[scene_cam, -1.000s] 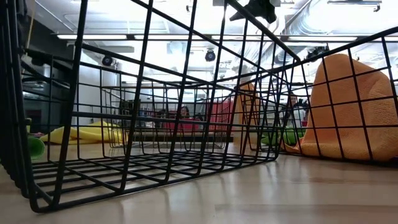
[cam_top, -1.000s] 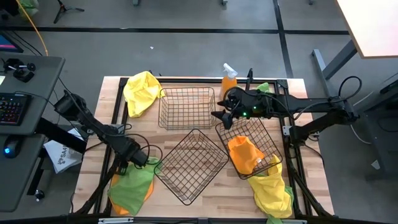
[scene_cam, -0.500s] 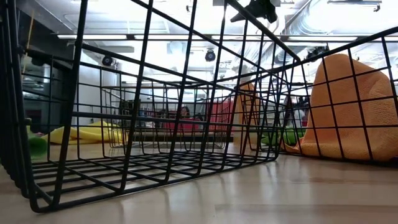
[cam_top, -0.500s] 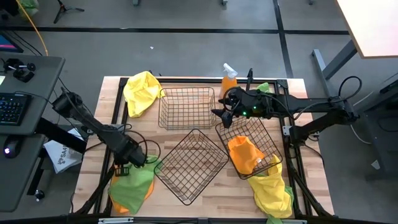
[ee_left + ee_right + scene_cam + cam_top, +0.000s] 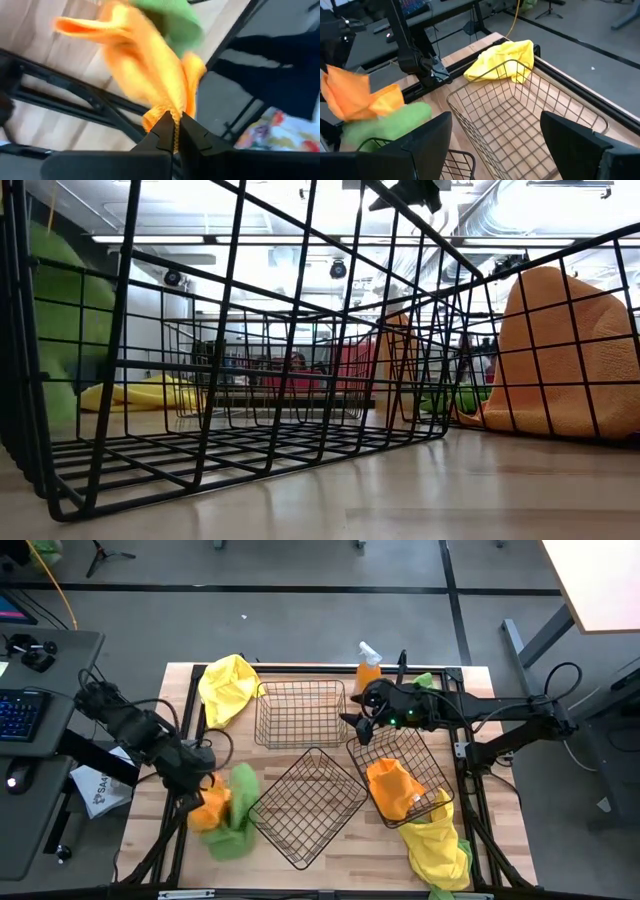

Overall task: Sort microfiber towel by color & place in baskets
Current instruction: Put the orange microfiber cloth into the right wire basket

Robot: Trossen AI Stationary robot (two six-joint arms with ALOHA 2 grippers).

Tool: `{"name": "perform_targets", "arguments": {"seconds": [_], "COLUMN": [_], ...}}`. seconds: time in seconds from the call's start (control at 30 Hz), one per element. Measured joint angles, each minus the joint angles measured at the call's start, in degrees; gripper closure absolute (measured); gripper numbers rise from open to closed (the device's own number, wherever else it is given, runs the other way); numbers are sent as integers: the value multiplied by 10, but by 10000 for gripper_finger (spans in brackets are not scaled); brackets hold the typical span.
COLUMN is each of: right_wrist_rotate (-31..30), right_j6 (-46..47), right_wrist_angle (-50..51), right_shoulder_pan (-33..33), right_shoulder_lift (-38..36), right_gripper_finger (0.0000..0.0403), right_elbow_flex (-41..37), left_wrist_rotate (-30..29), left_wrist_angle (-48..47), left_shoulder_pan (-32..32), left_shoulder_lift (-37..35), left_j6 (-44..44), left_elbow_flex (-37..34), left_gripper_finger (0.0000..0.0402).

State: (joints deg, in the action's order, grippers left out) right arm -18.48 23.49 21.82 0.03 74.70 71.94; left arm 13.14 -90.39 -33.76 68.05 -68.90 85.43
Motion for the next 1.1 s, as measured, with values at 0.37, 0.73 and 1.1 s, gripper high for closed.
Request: {"name": "perform_targets", "arguments": {"seconds": [0.37, 0.73, 1.1], "right_wrist_rotate": [54, 143, 128], "right_j6": [-39, -79, -136], "right_wrist_angle": [-117, -230, -269], "right_shoulder_pan": [0, 0, 0], "right_shoulder_lift": [-15, -117, -221], "right_gripper_finger": [103, 103, 103], "right_elbow_flex": [0, 0, 0], "left_wrist_rotate": [-79, -226, 56], "left_wrist_angle": [33, 469, 829], "left_shoulder_pan": [21, 212, 331], "left_shoulder_lift": [1, 42, 267], "left_j6": [-50, 259, 424], "left_elbow_flex": [88, 171, 230], "left_gripper_finger": [401, 401, 401]}}
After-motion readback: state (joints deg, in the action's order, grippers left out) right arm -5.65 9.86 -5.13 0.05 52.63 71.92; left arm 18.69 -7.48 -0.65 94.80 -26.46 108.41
